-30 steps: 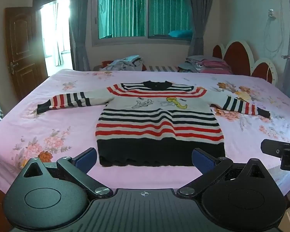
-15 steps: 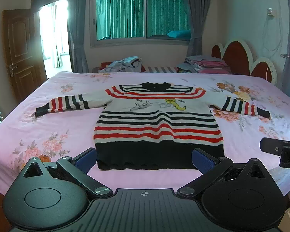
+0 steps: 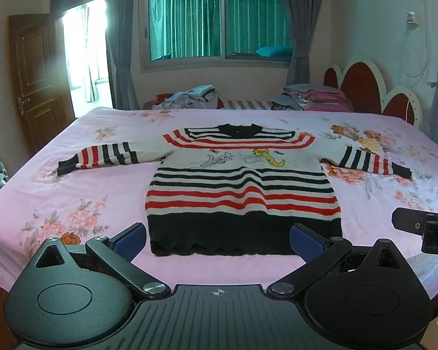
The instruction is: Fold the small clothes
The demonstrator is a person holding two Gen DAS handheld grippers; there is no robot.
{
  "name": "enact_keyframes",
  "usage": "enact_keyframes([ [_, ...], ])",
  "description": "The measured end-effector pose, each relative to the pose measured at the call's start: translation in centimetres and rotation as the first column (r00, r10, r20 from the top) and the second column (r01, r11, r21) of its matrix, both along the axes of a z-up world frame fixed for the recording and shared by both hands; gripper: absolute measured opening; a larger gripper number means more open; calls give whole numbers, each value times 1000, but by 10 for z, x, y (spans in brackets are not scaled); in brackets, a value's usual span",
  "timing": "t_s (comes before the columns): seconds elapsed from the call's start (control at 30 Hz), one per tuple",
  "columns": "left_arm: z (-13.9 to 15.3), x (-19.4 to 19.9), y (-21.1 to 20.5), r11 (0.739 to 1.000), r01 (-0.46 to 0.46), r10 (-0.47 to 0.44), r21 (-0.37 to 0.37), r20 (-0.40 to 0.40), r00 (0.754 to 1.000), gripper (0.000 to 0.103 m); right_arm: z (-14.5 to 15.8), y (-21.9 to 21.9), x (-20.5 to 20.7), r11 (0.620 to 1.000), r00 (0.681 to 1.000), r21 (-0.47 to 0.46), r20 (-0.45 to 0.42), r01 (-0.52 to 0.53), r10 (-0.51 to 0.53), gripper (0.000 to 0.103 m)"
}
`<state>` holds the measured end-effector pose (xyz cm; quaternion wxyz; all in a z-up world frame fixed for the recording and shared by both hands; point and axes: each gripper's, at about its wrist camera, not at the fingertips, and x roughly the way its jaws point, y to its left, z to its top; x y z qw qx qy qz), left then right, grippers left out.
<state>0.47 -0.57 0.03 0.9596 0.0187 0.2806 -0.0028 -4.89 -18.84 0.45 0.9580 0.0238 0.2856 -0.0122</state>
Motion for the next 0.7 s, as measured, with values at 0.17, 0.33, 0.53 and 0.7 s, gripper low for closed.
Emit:
enact_keyframes([
  [0.17, 0, 0, -1, 1000, 0, 0, 1, 3, 1000, 103, 0, 0, 0, 1000, 1000, 2, 1, -1, 1, 103],
  [0.33, 1, 0, -1, 1000, -3, 3, 3, 5, 1000, 103, 1, 0, 0, 1000, 1000, 1, -1, -1, 1, 103],
  [0.53, 1, -2, 0, 1000, -4, 4, 0, 2, 1000, 103, 1, 1, 0, 1000, 1000, 1, -1, -3, 3, 103],
  [0.7, 1, -2, 0, 1000, -7, 7, -1, 3, 1000, 103, 0, 1, 0, 1000, 1000, 0, 1, -6, 6, 103],
])
